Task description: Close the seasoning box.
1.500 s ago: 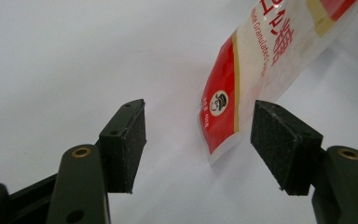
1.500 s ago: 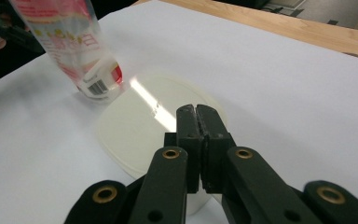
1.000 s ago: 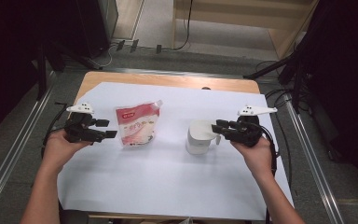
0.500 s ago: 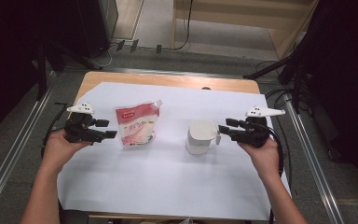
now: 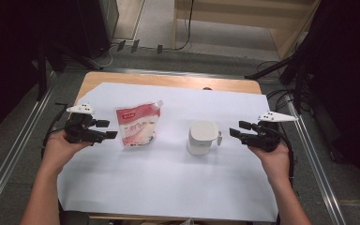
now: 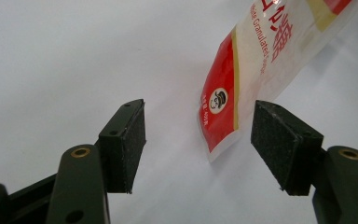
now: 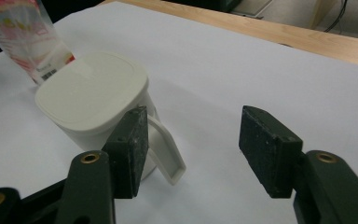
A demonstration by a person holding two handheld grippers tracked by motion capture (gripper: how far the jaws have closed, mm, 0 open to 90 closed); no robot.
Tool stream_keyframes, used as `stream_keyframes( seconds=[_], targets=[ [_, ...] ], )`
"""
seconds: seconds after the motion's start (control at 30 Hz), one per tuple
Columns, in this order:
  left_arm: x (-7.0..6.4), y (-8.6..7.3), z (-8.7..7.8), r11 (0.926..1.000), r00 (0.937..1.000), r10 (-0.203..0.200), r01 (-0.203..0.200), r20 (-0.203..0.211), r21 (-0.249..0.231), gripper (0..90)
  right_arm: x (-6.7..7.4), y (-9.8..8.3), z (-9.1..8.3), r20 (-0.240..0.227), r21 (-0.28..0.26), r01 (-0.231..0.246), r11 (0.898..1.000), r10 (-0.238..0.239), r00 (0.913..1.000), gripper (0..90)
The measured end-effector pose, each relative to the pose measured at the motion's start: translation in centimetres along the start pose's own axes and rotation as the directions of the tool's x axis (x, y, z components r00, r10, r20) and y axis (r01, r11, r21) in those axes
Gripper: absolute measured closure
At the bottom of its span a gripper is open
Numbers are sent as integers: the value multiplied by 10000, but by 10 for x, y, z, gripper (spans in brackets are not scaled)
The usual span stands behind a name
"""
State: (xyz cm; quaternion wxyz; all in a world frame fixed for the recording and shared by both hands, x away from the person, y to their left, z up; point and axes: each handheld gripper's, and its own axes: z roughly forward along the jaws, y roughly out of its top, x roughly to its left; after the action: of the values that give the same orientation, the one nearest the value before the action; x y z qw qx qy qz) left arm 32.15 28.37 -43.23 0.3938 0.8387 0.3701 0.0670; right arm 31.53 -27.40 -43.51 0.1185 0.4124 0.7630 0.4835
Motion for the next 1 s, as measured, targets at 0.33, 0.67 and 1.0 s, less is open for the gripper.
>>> stream_keyframes(
  seconds=[0.33, 0.67, 1.0],
  targets=[
    [1, 0, -2, 10000, 10000, -12, 12, 41, -19, 363, -12, -12, -9, 397, -41, -181, 9998, 182, 9990, 425],
    [0, 0, -1, 10000, 10000, 50, -50, -27, -39, 362, -11, -28, -14, 596, -6, -291, 9996, 291, 9978, 429],
    [-2, 2, 2, 10000, 10000, 80, -80, 14, -29, 361, -15, -32, -8, 627, 45, -326, 9995, 323, 9975, 424]
  ],
)
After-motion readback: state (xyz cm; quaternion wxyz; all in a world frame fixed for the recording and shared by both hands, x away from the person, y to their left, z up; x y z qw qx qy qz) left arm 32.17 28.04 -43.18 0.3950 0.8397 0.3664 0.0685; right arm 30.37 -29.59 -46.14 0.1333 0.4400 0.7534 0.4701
